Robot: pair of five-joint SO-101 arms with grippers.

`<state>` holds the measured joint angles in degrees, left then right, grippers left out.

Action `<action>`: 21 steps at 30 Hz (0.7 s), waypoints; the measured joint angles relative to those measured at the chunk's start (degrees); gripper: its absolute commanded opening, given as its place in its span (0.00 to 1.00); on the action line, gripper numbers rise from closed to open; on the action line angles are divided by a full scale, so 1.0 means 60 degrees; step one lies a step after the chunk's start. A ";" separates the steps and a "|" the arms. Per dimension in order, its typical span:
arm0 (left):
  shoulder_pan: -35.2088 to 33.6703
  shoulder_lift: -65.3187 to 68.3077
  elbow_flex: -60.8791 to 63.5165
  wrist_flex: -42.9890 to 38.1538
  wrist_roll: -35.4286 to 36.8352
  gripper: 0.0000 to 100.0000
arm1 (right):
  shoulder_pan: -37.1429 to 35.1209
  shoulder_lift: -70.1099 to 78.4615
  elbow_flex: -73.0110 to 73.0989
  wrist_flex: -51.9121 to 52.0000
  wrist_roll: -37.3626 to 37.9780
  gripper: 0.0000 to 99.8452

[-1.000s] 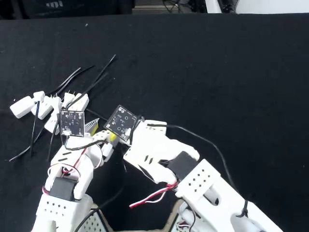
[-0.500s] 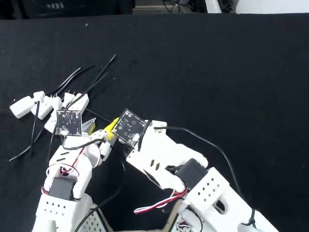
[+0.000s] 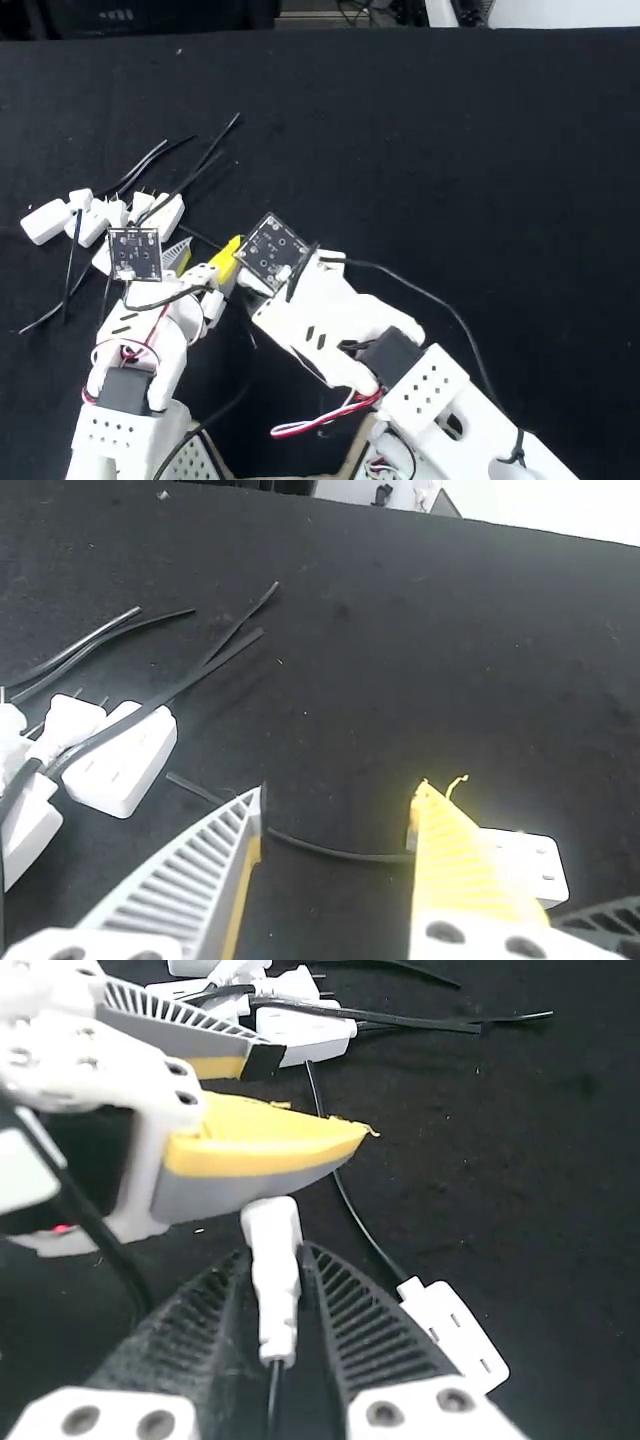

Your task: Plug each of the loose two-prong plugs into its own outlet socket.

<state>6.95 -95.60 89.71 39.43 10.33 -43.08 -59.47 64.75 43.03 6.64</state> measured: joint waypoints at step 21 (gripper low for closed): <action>0.0029 0.0000 0.0103 0.0103 0.0000 0.24 | 0.0015 -0.0015 -0.0029 0.0440 0.0454 0.01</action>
<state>7.12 -95.60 90.33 40.04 10.33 -42.99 -59.56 64.57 45.67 9.36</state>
